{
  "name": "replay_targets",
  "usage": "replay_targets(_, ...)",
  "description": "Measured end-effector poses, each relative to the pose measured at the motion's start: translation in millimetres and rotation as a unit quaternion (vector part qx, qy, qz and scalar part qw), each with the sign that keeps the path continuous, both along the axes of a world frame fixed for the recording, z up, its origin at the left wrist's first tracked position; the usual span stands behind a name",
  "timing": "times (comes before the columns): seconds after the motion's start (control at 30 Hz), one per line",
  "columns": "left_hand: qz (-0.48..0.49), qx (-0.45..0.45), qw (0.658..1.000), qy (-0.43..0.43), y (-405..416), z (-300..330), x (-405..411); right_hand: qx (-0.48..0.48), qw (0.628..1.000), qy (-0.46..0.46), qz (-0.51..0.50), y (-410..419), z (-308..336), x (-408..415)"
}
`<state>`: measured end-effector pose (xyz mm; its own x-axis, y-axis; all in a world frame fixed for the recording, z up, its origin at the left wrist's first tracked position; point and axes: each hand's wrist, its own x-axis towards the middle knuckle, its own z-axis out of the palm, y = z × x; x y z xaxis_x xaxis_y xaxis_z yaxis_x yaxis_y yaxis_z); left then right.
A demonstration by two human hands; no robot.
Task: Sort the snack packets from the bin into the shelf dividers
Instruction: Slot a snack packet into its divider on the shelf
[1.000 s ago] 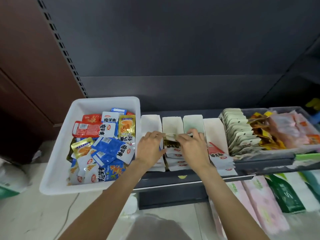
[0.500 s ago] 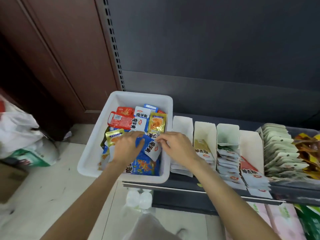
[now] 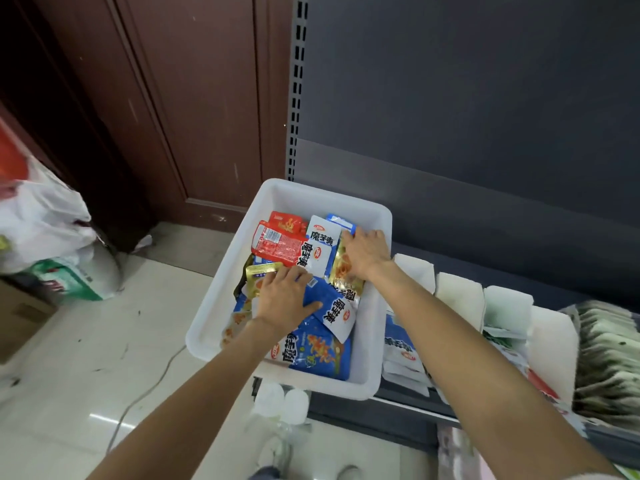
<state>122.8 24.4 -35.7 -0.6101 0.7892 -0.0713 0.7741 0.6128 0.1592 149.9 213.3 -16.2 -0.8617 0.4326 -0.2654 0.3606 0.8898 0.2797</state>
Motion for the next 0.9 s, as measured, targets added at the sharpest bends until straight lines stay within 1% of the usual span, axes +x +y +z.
replay_targets(0.13, -0.001, -0.019, 1.0, -0.002, 3, 3, -1, -0.016, 0.998, 0.06, 0.032, 2, 15, 1)
replay_targets(0.23, -0.003, -0.021, 1.0, 0.006, 4, 4, 0, 0.017, 0.989, 0.131, 0.061, -4, 41, 12)
replay_targets(0.3, -0.001, -0.012, 1.0, -0.002, 4, 5, 0, 0.035, 0.979, 0.194, 0.054, -12, 60, 29)
replay_targets(0.33, 0.005, 0.01, 1.0, -0.017, 3, 4, 1, 0.027, 0.972, 0.231, 0.033, -16, 68, 41)
replay_targets(0.37, 0.021, 0.061, 0.997, -0.038, 2, 5, 2, 0.007, 0.96, 0.281, 0.007, -18, 75, 55)
replay_targets(0.4, 0.05, 0.131, 0.987, -0.074, 1, 6, 5, -0.028, 0.939, 0.341, -0.024, -20, 79, 69)
replay_targets(0.43, 0.087, 0.21, 0.965, -0.129, 1, 12, 9, -0.078, 0.909, 0.405, -0.065, -21, 81, 84)
replay_targets(0.47, 0.125, 0.275, 0.932, -0.201, 2, 20, 14, -0.143, 0.865, 0.467, -0.115, -24, 83, 98)
replay_targets(0.5, 0.159, 0.319, 0.889, -0.287, 3, 30, 20, -0.222, 0.806, 0.52, -0.173, -27, 82, 109)
replay_targets(0.53, 0.183, 0.344, 0.839, -0.379, 4, 40, 28, -0.312, 0.731, 0.561, -0.23, -33, 80, 118)
replay_targets(0.6, 0.202, 0.366, 0.728, -0.543, 7, 57, 44, -0.472, 0.57, 0.598, -0.307, -45, 74, 133)
replay_targets(0.63, 0.191, 0.372, 0.688, -0.593, 8, 63, 51, -0.524, 0.512, 0.599, -0.323, -51, 71, 140)
replay_targets(0.67, 0.174, 0.378, 0.663, -0.622, 11, 67, 57, -0.558, 0.478, 0.593, -0.329, -56, 67, 146)
replay_targets(0.7, 0.157, 0.388, 0.647, -0.637, 13, 71, 64, -0.58, 0.464, 0.585, -0.326, -60, 63, 152)
replay_targets(0.73, 0.15, 0.4, 0.637, -0.642, 16, 72, 69, -0.591, 0.462, 0.578, -0.32, -64, 59, 157)
replay_targets(0.8, 0.153, 0.426, 0.628, -0.632, 21, 76, 78, -0.591, 0.478, 0.573, -0.306, -68, 52, 168)
replay_targets(0.83, 0.158, 0.435, 0.633, -0.62, 23, 77, 83, -0.588, 0.491, 0.568, -0.3, -70, 50, 172)
replay_targets(0.87, 0.157, 0.441, 0.651, -0.598, 26, 77, 86, -0.584, 0.511, 0.559, -0.294, -72, 48, 177)
replay_targets(0.9, 0.153, 0.444, 0.676, -0.568, 28, 76, 90, -0.575, 0.538, 0.545, -0.289, -73, 47, 182)
